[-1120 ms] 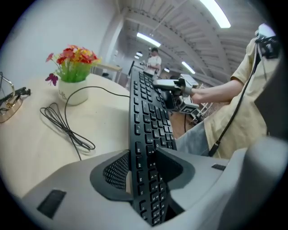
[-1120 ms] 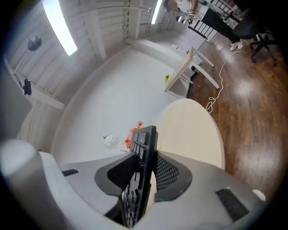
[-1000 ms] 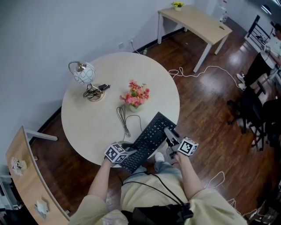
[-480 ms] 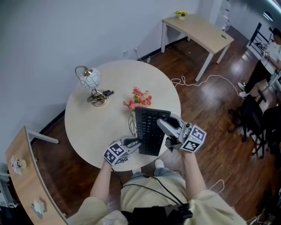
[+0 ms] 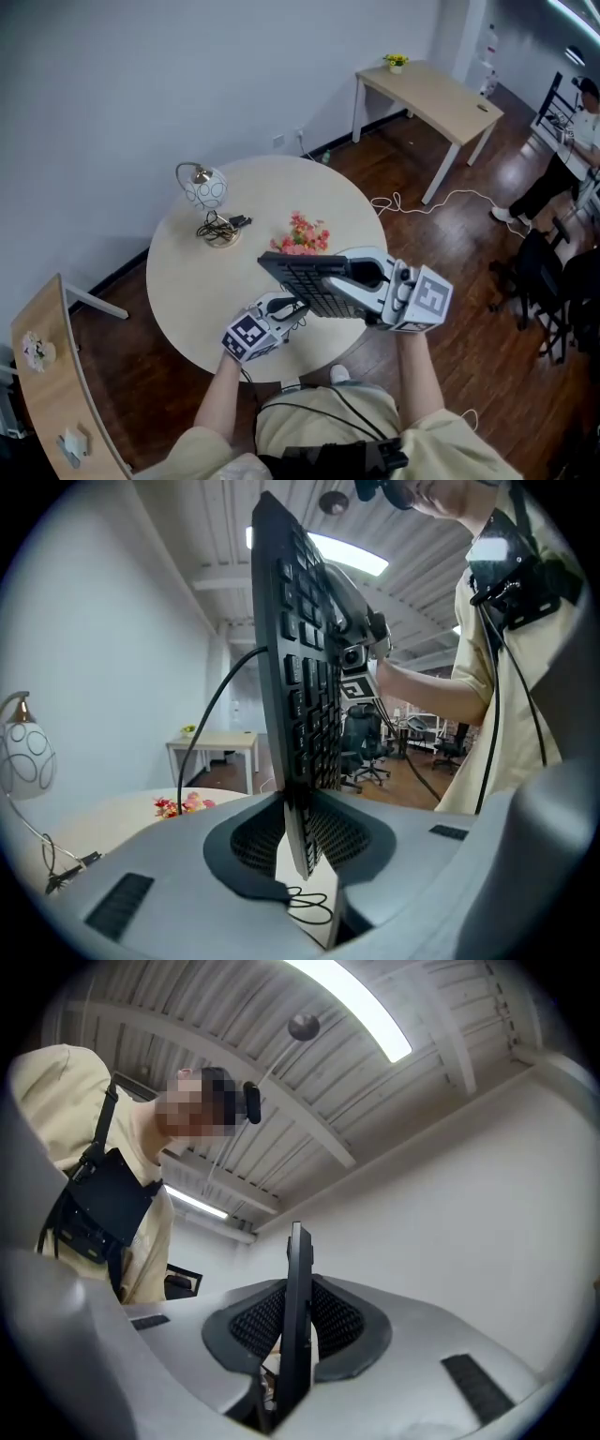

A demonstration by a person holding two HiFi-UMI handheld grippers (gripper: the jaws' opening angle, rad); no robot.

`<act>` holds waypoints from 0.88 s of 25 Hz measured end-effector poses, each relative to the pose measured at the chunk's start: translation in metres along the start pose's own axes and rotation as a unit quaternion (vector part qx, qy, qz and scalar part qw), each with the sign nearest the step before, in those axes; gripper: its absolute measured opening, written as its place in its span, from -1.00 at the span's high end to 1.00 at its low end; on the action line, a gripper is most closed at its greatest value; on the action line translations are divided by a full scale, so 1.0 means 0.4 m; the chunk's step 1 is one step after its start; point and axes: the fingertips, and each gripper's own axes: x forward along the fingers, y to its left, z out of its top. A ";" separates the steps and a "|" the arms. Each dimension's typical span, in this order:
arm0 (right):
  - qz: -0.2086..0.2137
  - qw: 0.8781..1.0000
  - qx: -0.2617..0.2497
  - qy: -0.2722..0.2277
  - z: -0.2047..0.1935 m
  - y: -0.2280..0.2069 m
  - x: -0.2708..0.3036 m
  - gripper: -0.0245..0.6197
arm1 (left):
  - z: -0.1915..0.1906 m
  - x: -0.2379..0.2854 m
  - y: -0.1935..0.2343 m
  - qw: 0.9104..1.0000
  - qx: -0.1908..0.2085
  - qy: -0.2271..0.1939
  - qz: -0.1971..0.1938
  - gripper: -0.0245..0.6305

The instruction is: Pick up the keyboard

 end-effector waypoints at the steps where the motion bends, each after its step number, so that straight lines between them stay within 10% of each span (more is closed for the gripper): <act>1: 0.009 1.000 0.005 0.003 0.000 0.008 0.004 0.65 | 0.002 0.004 0.001 1.000 0.002 0.001 0.003 0.71; 22: -0.003 1.000 -0.013 -0.018 -0.019 -0.024 -0.023 0.65 | -0.022 0.006 -0.008 1.000 -0.012 0.004 0.005 0.70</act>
